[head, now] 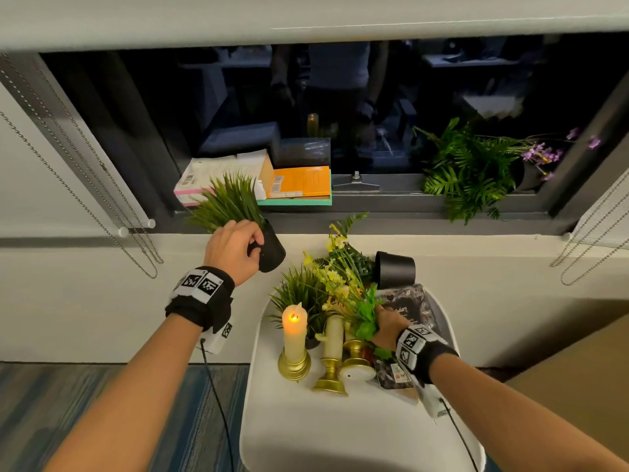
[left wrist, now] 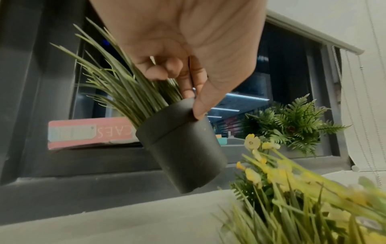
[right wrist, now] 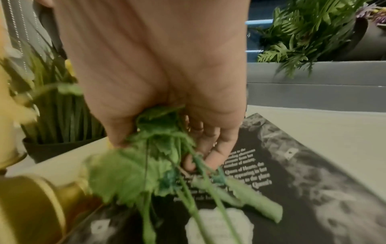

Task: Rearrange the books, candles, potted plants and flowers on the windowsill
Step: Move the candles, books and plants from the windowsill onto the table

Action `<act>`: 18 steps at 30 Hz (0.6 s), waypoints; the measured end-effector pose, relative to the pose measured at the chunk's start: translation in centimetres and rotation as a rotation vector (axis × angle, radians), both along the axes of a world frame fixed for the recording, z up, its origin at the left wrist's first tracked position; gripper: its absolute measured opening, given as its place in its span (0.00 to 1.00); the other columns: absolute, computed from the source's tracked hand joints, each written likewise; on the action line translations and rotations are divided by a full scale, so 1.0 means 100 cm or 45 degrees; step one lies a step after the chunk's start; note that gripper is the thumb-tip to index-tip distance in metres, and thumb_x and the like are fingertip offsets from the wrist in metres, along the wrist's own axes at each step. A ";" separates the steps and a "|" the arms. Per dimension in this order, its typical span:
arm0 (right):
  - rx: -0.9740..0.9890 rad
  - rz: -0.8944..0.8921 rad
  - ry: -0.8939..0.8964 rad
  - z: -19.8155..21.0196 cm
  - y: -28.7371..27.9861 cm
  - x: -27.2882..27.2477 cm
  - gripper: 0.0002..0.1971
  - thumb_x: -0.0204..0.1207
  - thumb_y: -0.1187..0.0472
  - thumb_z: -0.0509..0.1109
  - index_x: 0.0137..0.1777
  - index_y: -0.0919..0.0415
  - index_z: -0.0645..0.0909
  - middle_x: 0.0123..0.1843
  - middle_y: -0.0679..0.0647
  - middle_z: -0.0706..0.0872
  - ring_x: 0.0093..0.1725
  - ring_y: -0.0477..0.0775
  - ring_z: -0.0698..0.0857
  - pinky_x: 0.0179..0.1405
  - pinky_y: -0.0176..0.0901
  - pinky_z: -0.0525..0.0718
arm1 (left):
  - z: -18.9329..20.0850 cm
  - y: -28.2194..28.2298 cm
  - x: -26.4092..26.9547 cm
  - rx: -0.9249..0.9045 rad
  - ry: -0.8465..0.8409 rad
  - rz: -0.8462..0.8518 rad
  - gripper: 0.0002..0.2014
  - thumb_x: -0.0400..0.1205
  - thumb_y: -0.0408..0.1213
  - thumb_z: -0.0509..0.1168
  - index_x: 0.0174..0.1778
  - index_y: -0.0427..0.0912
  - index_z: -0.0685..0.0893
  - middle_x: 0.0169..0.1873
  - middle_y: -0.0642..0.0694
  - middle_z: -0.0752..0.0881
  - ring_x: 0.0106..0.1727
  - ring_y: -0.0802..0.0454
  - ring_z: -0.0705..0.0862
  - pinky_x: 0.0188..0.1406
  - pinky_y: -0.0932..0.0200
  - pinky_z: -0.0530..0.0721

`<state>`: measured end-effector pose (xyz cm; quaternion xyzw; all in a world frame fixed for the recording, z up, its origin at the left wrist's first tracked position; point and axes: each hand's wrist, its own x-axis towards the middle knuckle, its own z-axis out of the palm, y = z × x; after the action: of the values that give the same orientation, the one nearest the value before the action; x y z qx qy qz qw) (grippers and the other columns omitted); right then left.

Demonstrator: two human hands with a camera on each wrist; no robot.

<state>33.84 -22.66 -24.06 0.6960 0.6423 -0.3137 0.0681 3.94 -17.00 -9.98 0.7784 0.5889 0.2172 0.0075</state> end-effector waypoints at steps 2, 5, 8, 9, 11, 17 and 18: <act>0.020 0.015 -0.036 0.005 0.002 0.004 0.45 0.67 0.37 0.71 0.79 0.57 0.58 0.78 0.62 0.66 0.74 0.66 0.73 0.73 0.59 0.74 | 0.008 -0.004 0.001 0.073 0.010 -0.033 0.09 0.71 0.30 0.71 0.41 0.46 0.79 0.40 0.49 0.82 0.44 0.47 0.79 0.46 0.51 0.78; 0.001 0.081 -0.097 0.027 0.009 0.012 0.57 0.58 0.33 0.77 0.81 0.57 0.53 0.80 0.60 0.63 0.76 0.64 0.69 0.75 0.59 0.72 | 0.021 -0.011 0.005 0.170 0.013 -0.085 0.08 0.71 0.30 0.70 0.41 0.45 0.79 0.40 0.49 0.82 0.44 0.47 0.78 0.46 0.51 0.76; -0.030 0.121 -0.073 0.064 0.014 0.019 0.63 0.56 0.36 0.80 0.83 0.56 0.46 0.83 0.60 0.56 0.81 0.62 0.61 0.78 0.58 0.67 | 0.034 -0.021 0.013 0.272 0.014 -0.159 0.07 0.71 0.31 0.70 0.41 0.45 0.80 0.39 0.49 0.82 0.43 0.47 0.77 0.43 0.52 0.75; 0.032 0.115 -0.026 0.078 0.015 0.020 0.62 0.56 0.39 0.82 0.83 0.55 0.46 0.83 0.60 0.58 0.80 0.62 0.63 0.77 0.58 0.68 | 0.037 -0.023 0.016 0.287 0.001 -0.187 0.07 0.71 0.31 0.70 0.40 0.45 0.80 0.39 0.50 0.81 0.42 0.48 0.77 0.43 0.53 0.74; 0.251 0.089 0.110 0.107 0.016 0.015 0.57 0.58 0.45 0.83 0.81 0.53 0.51 0.79 0.60 0.66 0.76 0.62 0.70 0.74 0.58 0.72 | 0.042 -0.027 0.021 0.286 -0.035 -0.249 0.07 0.72 0.30 0.69 0.40 0.45 0.79 0.38 0.51 0.81 0.42 0.50 0.75 0.42 0.54 0.72; 0.756 0.162 0.750 0.173 0.006 -0.024 0.48 0.63 0.46 0.80 0.79 0.49 0.56 0.67 0.42 0.73 0.62 0.40 0.77 0.58 0.28 0.76 | 0.052 -0.036 0.037 0.232 -0.056 -0.495 0.12 0.70 0.26 0.69 0.34 0.47 0.75 0.35 0.53 0.82 0.38 0.51 0.72 0.39 0.55 0.68; 0.754 0.157 0.847 0.180 0.001 -0.030 0.46 0.64 0.48 0.80 0.78 0.49 0.57 0.64 0.36 0.73 0.60 0.34 0.77 0.54 0.21 0.74 | 0.054 -0.042 0.040 0.226 -0.045 -0.567 0.14 0.69 0.24 0.68 0.32 0.47 0.73 0.34 0.53 0.82 0.37 0.51 0.72 0.39 0.53 0.71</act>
<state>30.89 -22.53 -6.11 0.5074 0.7315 -0.3184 -0.3256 7.97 -21.16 -4.55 0.8828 0.3810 0.2749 -0.0030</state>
